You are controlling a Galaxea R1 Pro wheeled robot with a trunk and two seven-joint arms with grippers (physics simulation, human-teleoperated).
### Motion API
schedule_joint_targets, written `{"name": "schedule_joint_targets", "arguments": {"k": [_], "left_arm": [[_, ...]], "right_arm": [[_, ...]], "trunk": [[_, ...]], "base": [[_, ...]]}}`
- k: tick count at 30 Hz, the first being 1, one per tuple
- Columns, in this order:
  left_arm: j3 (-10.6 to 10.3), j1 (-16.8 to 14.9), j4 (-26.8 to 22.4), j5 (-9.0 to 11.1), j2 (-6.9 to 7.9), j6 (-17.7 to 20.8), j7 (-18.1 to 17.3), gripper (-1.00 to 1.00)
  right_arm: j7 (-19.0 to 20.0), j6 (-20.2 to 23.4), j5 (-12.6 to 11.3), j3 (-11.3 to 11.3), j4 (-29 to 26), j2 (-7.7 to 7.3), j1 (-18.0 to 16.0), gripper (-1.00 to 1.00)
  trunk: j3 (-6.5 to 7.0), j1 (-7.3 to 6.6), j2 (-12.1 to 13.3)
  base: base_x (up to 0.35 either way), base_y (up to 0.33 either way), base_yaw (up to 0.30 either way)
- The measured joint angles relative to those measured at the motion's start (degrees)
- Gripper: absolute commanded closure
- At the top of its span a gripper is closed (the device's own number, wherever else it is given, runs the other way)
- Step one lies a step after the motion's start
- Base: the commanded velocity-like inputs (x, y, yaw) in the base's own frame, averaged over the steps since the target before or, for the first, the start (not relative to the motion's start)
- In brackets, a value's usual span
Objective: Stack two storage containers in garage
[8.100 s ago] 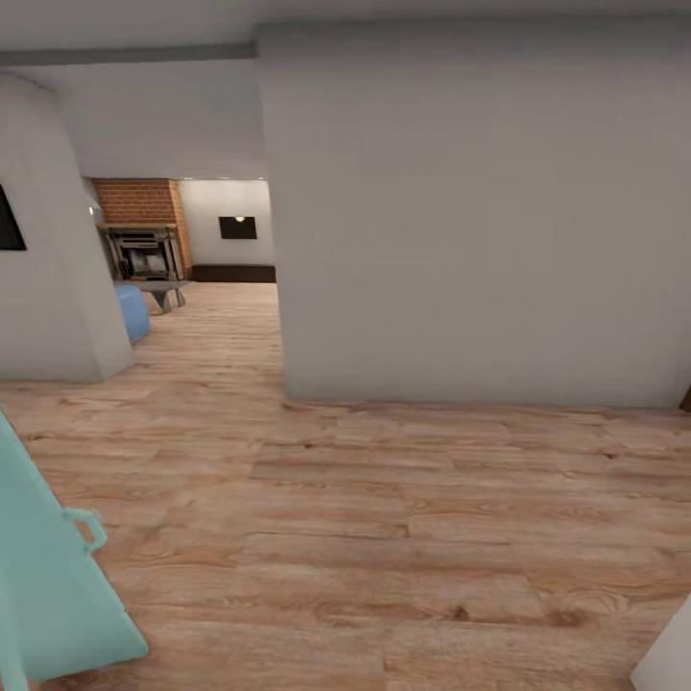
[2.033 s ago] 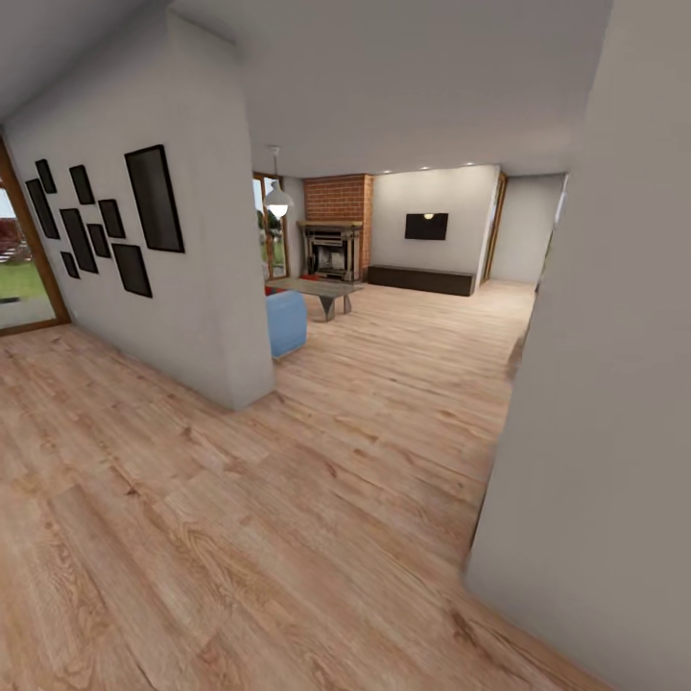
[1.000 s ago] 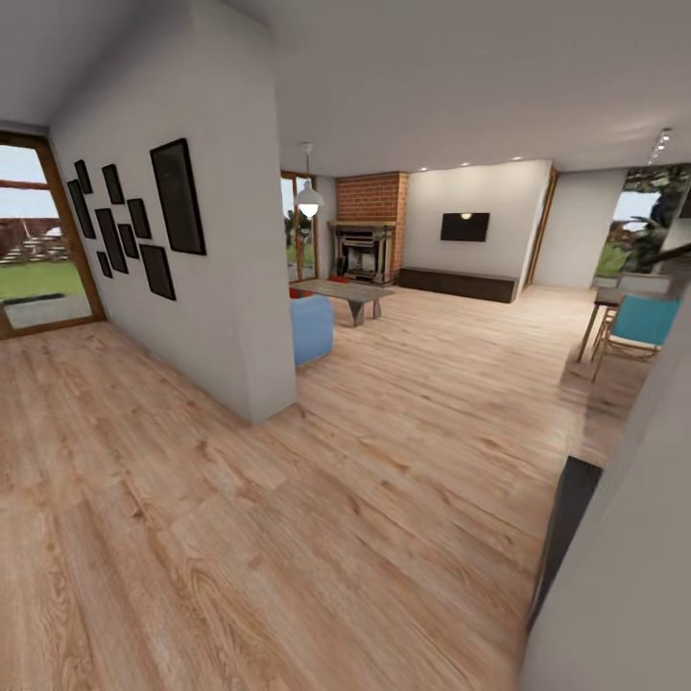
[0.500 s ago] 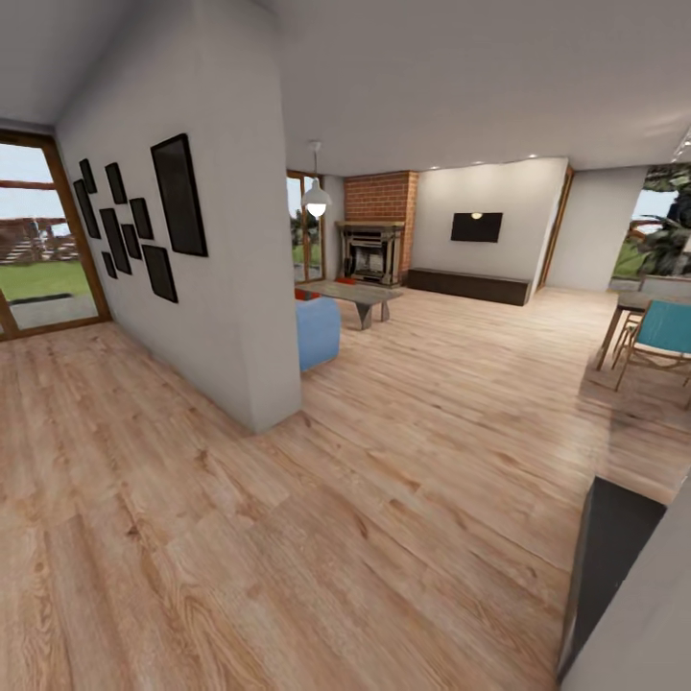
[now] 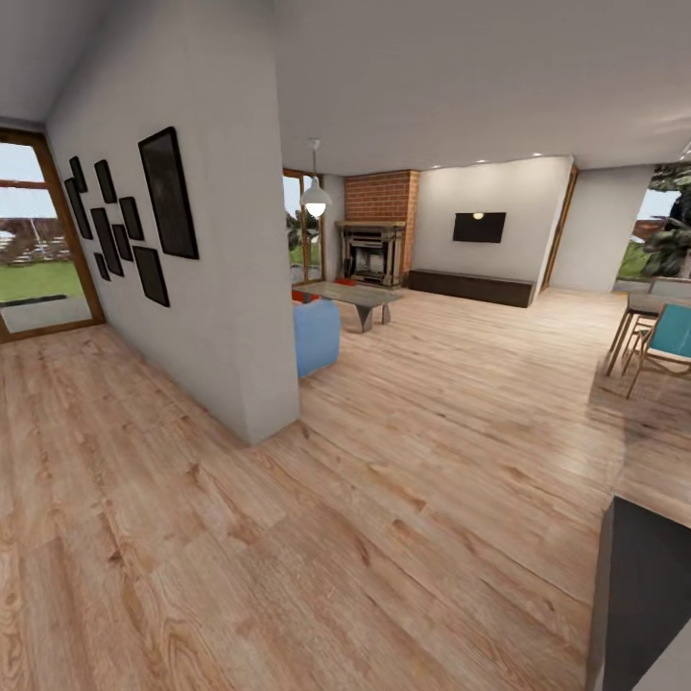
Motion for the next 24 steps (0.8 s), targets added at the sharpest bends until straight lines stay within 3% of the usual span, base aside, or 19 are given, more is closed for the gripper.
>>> {"name": "schedule_joint_targets", "arguments": {"k": [24], "left_arm": [[0.0, 0.0, 0.1, 0.0, -0.09, -0.4, 0.1, -1.0]], "right_arm": [[0.0, -0.1, 0.1, 0.0, 0.0, -0.15, 0.0, -1.0]], "trunk": [[0.0, 0.0, 0.0]], "base": [[0.322, 0.0, 0.0]]}}
